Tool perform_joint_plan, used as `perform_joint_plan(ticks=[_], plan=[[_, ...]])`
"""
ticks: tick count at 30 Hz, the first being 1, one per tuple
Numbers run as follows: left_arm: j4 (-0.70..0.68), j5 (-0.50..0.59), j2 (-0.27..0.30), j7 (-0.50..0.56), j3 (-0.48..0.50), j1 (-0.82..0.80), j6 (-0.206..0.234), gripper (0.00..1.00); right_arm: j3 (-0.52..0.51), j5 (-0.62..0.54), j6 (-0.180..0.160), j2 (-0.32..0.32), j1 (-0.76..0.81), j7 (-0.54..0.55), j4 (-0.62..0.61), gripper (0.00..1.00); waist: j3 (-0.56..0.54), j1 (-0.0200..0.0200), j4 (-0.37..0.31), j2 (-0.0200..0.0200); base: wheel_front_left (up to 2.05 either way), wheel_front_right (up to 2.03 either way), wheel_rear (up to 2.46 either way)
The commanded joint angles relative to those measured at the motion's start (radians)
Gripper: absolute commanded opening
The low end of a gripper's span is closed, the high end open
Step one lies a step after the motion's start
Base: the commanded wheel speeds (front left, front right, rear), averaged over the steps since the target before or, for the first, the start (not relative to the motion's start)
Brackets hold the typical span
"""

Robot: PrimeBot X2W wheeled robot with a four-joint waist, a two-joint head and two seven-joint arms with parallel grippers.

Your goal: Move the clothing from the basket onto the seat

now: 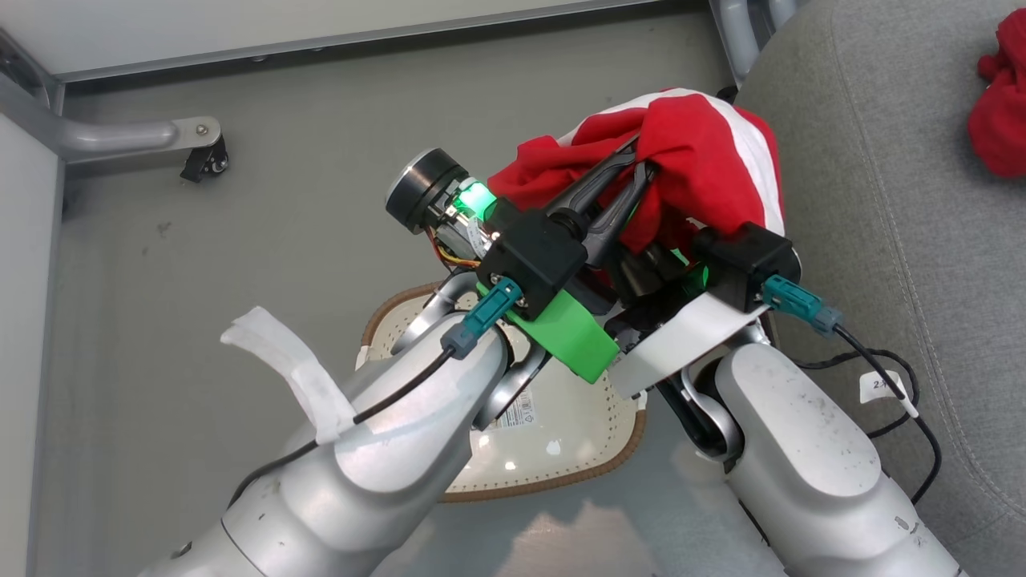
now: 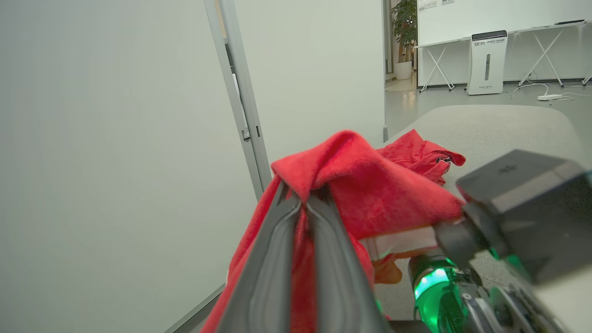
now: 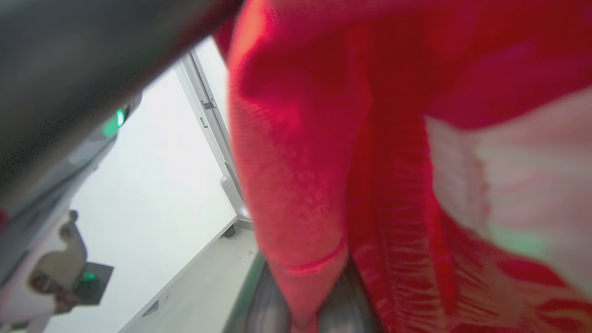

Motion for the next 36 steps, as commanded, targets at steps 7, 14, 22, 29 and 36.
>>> perform_joint_plan(ticks=[7, 14, 22, 29, 36], plan=[[0.017, -0.001, -0.001, -0.003, 0.015, -0.011, 0.003, 0.00, 0.006, -0.008, -0.001, -0.003, 0.009, -0.002, 0.000, 0.00, -0.004, 0.0000, -0.007, 0.0000, 0.00, 0.00, 0.00], [0.024, -0.005, -0.001, -0.002, 0.020, -0.012, 0.003, 1.00, 0.011, -0.008, -0.001, -0.003, 0.010, -0.002, -0.006, 0.00, -0.001, 0.0000, -0.005, 0.0000, 0.00, 0.00, 0.00], [0.029, 0.002, -0.001, -0.002, 0.025, -0.010, 0.009, 1.00, 0.007, -0.014, -0.001, -0.003, 0.012, -0.002, -0.010, 0.00, -0.003, 0.0000, -0.011, 0.0000, 0.00, 0.00, 0.00], [0.025, 0.012, -0.001, -0.002, 0.034, -0.007, 0.010, 1.00, -0.011, -0.026, -0.001, -0.003, 0.016, -0.002, -0.005, 0.00, 0.000, 0.0000, -0.023, 0.0000, 0.00, 0.00, 0.00], [0.033, 0.030, -0.001, -0.002, 0.053, 0.006, 0.002, 1.00, -0.044, -0.050, -0.001, -0.003, 0.030, -0.002, -0.016, 0.00, -0.002, 0.0000, -0.057, 0.0000, 0.00, 0.00, 0.00]])
